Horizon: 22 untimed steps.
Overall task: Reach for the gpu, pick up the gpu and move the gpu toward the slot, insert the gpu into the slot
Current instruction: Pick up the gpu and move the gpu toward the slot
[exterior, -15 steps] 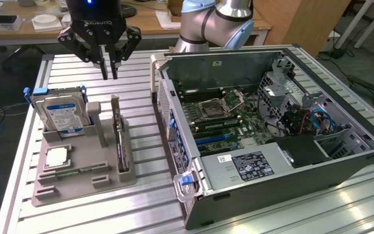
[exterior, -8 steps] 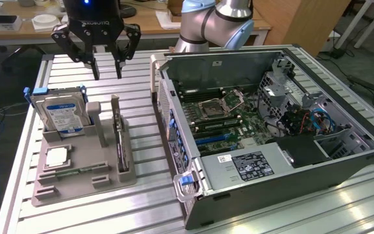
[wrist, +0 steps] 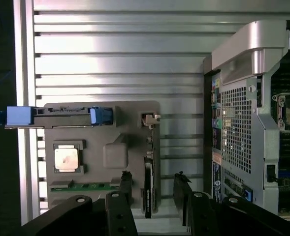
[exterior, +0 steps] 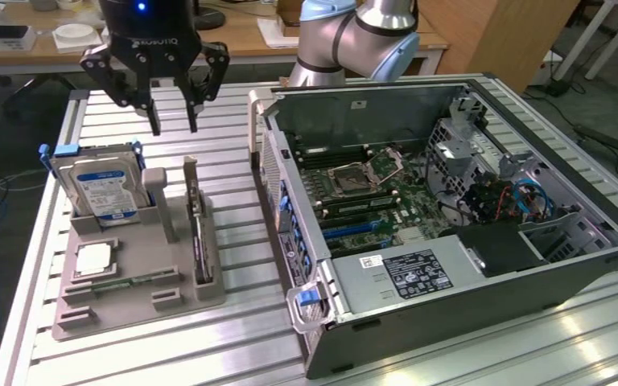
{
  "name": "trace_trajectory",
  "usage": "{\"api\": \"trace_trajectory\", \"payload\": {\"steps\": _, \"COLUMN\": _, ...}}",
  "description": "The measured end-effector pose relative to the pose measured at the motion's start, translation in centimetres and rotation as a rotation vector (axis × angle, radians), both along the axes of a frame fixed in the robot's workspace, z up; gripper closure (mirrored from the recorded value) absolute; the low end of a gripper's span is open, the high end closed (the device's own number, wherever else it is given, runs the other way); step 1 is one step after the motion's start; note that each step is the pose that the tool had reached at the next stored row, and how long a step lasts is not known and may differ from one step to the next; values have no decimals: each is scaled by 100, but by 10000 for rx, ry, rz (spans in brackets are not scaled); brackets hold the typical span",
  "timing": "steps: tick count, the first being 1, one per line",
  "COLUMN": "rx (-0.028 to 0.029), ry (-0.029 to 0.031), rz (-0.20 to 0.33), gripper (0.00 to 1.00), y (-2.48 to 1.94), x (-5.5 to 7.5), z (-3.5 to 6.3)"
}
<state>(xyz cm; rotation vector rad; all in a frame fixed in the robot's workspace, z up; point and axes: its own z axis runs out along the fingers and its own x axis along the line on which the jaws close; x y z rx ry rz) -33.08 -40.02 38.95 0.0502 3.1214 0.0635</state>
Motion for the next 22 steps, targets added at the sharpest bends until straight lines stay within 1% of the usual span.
{"api": "trace_trajectory", "payload": {"steps": 3, "rx": -42, "ry": -2, "rz": 2, "gripper": 53, "y": -34, "x": -2, "z": -3}}
{"api": "trace_trajectory", "payload": {"steps": 5, "rx": -64, "ry": -1, "rz": 1, "gripper": 53, "y": -73, "x": -3, "z": -5}}
{"api": "trace_trajectory", "payload": {"steps": 7, "rx": -80, "ry": -2, "rz": 2, "gripper": 53, "y": -106, "x": -3, "z": -9}}
{"api": "trace_trajectory", "payload": {"steps": 11, "rx": -110, "ry": -2, "rz": 1, "gripper": 53, "y": -157, "x": -3, "z": -20}}
{"api": "trace_trajectory", "payload": {"steps": 13, "rx": -119, "ry": -1, "rz": 1, "gripper": 53, "y": -173, "x": -3, "z": -28}}
{"api": "trace_trajectory", "payload": {"steps": 16, "rx": -119, "ry": -4, "rz": 1, "gripper": 53, "y": -197, "x": -3, "z": -48}}
{"api": "trace_trajectory", "payload": {"steps": 22, "rx": -121, "ry": -1, "rz": 1, "gripper": 53, "y": -208, "x": -3, "z": -101}}
